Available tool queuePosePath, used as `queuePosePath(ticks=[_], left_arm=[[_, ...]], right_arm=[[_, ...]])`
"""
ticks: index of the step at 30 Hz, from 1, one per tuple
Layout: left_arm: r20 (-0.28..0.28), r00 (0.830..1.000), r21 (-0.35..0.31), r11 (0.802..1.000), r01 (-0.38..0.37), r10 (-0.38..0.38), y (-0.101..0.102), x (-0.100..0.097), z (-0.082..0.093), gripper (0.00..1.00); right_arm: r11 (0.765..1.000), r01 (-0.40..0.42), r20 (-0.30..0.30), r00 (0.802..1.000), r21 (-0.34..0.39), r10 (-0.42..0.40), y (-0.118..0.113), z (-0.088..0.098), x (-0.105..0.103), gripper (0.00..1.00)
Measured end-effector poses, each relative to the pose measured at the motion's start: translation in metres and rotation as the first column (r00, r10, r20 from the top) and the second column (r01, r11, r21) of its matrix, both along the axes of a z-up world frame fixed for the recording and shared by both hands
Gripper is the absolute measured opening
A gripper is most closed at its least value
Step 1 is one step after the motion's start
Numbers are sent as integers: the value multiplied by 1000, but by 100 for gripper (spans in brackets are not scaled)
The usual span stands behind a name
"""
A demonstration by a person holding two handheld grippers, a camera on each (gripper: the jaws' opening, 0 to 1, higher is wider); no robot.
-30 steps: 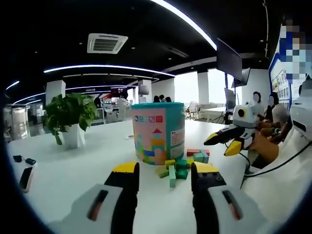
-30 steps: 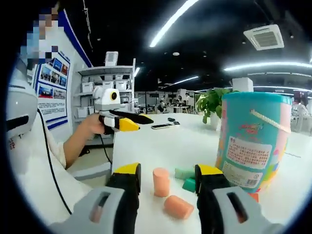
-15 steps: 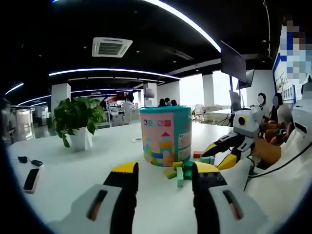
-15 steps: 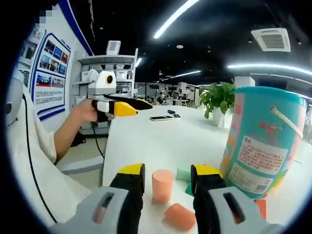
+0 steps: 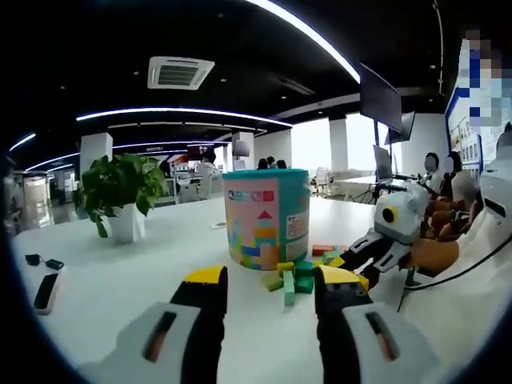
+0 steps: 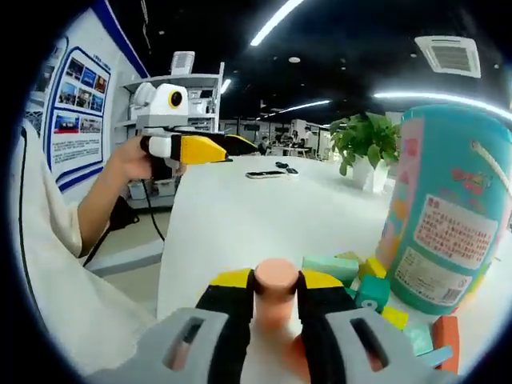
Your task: Arrange the toys in the designated storage area by placing each visible toy with the group until no toy remains scattered across the table.
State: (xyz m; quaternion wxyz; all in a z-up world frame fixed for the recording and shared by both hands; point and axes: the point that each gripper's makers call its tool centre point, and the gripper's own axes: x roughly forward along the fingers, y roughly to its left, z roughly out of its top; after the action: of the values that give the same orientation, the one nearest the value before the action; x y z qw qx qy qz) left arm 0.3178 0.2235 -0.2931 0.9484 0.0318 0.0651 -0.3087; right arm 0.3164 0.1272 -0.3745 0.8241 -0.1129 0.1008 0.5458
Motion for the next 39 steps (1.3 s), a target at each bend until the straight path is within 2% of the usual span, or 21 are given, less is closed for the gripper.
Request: queuePosePath(ticks=[14,17,19,24,32,36,39], left_arm=[[-3,1000,5,1000,-1,1,1,0,-1,45],[-1,1000,3,1000,-3,3,2,0,0,44],[-1,1000,3,1000,-7,7,2,0,0,44],[-9,1000,11,1000,-12,12,2,1,-3,43],[-9,1000,13,1000,-1,1,-3,1,-3,43],[-8,1000,14,1000,7,-7,-5,0,-3,43],[-7,1000,20,1000,17,-17,-8,0,-4,43]], right_arm=[[998,11,-51,999,61,-8,-6,18,-3,20],[996,30,-106,994,84,-21,-13,25,-3,20],[996,31,-105,994,89,-21,-18,31,-2,20],[993,42,-48,998,106,-37,-34,63,7,20],[993,18,-8,1000,114,-17,-54,113,21,20],[991,47,43,998,122,-52,-67,138,34,21],[992,84,100,991,99,-94,-80,154,44,21]])
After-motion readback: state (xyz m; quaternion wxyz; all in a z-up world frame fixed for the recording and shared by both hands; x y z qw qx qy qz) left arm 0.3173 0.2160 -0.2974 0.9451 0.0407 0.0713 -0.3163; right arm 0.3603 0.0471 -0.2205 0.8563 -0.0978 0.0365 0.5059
